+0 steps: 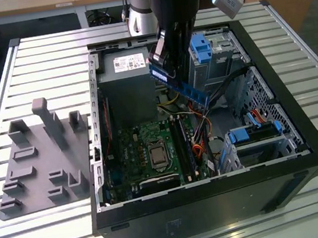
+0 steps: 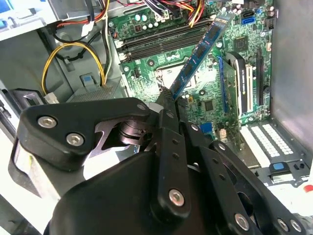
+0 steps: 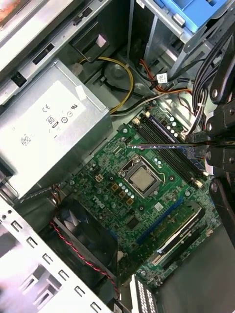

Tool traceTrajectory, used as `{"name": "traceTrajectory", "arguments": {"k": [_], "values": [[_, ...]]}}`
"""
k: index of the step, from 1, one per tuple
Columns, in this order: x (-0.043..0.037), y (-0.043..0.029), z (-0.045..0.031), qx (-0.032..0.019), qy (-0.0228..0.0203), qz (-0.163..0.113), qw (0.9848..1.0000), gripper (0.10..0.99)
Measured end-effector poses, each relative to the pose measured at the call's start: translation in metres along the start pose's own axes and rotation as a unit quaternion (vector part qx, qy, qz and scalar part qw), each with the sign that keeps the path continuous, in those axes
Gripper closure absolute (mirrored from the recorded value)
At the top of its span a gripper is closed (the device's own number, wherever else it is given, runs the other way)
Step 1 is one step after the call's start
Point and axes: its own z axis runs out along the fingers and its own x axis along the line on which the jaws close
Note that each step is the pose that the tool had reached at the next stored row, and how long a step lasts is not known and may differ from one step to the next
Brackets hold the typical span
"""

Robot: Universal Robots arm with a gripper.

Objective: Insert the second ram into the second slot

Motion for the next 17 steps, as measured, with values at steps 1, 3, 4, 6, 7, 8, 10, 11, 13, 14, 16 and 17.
{"name": "traceTrajectory", "arguments": {"k": [1, 3, 4, 6, 7, 8, 10, 11, 13, 14, 16, 17], "values": [[0.0, 0.0, 0.0, 0.0001, 0.0, 0.003, 1.0, 0.949], [0.0, 0.0, 0.0001, 0.0003, 0.0, 0.01, 1.0, 0.949], [0.0, 0.0, 0.0001, 0.0004, 0.0, 0.013, 0.9999, 0.949], [0.0, 0.0, 0.0001, 0.0006, 0.0, 0.02, 0.9998, 0.949], [0.0, 0.0, 0.0002, 0.0007, -0.0001, 0.024, 0.9997, 0.949], [0.0, 0.0, 0.0002, 0.0008, -0.0001, 0.027, 0.9996, 0.949], [0.0, 0.0, 0.0002, 0.0009, -0.0002, 0.037, 0.9993, 0.949], [0.0, 0.0, 0.0003, 0.001, -0.0003, 0.042, 0.9991, 0.949], [0.0, 0.0, 0.0003, 0.0012, -0.0004, 0.052, 0.9987, 0.949], [0.0, 0.0, 0.0004, 0.0012, -0.0004, 0.056, 0.9984, 0.949], [0.0, 0.0, 0.0005, 0.0014, -0.0005, 0.064, 0.9979, 0.949], [0.0, 0.0, 0.0006, 0.0014, -0.0007, 0.068, 0.9977, 0.949]]}}
